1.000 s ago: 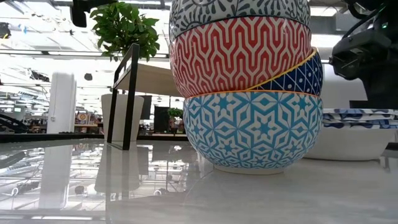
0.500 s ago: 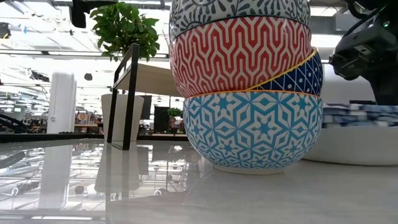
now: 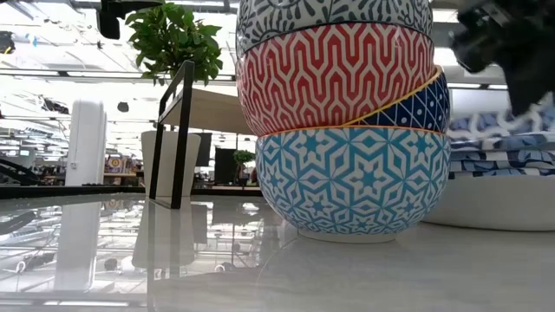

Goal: Place and stack bowls onto a shelf
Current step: Put the white bowl on the shelf

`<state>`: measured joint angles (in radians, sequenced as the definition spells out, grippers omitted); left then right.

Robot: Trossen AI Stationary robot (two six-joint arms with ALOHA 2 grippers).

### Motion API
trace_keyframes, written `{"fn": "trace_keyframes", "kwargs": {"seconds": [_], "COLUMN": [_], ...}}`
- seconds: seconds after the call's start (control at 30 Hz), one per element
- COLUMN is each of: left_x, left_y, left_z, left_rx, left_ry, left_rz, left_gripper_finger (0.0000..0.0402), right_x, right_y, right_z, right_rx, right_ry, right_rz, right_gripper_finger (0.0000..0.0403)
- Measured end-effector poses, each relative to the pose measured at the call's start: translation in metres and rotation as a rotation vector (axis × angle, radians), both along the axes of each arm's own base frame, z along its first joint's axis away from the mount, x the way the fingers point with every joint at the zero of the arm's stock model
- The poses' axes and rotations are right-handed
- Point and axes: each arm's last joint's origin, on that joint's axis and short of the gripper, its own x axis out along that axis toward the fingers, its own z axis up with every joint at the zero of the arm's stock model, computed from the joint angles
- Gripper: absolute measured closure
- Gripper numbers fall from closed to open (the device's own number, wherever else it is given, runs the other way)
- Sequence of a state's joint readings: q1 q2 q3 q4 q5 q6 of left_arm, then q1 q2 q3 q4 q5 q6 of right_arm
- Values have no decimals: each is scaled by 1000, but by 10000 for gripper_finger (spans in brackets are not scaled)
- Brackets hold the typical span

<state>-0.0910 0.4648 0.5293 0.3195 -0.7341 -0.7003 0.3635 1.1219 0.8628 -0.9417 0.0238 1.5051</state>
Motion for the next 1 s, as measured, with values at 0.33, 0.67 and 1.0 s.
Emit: {"fn": "trace_keyframes", "kwargs": {"seconds": [0.33, 0.67, 1.0], "left_x": [0, 0, 0], "left_y": [0, 0, 0], "left_z": [0, 0, 0], "left_rx": [-1, -2, -3], "left_ry": [-2, -3, -4], "left_rz": [0, -1, -1], "left_gripper_finger": [155, 155, 155], "right_x": [2, -11, -1], "right_y": [-21, -68, -156], "right_z": [60, 117, 124], "right_rx": [-73, -294, -425], "right_ry": [-203, -386, -435], "right_rz": [11, -87, -248], "right_gripper_finger": [383, 382, 382]}}
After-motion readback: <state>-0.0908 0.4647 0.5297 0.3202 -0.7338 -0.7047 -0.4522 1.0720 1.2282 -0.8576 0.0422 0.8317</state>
